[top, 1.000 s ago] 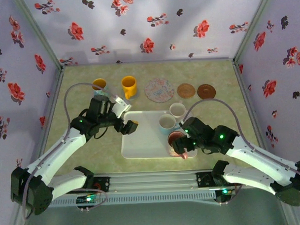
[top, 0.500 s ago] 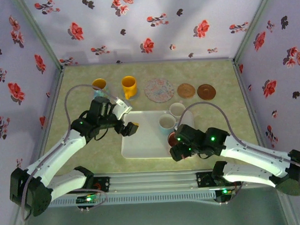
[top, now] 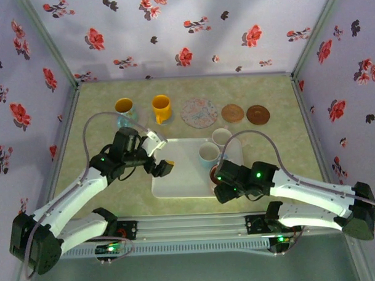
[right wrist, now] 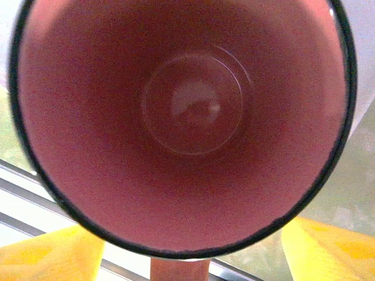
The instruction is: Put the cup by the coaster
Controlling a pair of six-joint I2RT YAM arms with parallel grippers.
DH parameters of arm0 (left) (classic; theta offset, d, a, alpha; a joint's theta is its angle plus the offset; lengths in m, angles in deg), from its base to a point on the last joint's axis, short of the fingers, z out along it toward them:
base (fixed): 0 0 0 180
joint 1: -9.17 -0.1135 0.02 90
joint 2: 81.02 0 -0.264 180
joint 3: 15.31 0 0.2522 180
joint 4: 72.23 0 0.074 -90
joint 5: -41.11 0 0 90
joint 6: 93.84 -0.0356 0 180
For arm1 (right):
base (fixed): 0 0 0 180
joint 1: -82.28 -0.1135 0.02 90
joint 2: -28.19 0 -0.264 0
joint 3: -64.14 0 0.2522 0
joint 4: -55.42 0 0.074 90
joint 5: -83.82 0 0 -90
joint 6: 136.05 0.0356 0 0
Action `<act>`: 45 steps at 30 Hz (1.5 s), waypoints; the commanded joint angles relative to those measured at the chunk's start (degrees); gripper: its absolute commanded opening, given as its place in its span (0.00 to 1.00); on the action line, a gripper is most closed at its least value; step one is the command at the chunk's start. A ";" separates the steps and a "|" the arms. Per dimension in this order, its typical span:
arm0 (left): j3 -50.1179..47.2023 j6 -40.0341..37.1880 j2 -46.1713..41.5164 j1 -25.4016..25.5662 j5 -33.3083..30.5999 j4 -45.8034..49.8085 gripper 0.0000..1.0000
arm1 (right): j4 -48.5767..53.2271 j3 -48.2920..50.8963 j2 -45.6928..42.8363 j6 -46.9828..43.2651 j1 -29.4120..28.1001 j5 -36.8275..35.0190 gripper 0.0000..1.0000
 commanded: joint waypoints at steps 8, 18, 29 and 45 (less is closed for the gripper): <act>-1.75 -3.95 -0.51 2.39 1.74 -1.68 1.00 | -2.61 2.79 -0.34 1.59 -0.47 -2.43 0.76; -1.88 -4.14 1.08 3.56 1.82 -1.97 1.00 | -4.75 4.04 -0.04 1.61 -0.51 -2.82 0.68; -1.22 -3.68 2.74 4.04 2.03 -2.83 1.00 | -5.31 3.78 2.51 0.13 -0.46 -1.30 0.54; 0.01 -4.22 4.12 4.30 2.38 -2.46 1.00 | -3.82 2.30 1.97 -0.08 -0.46 -2.68 0.37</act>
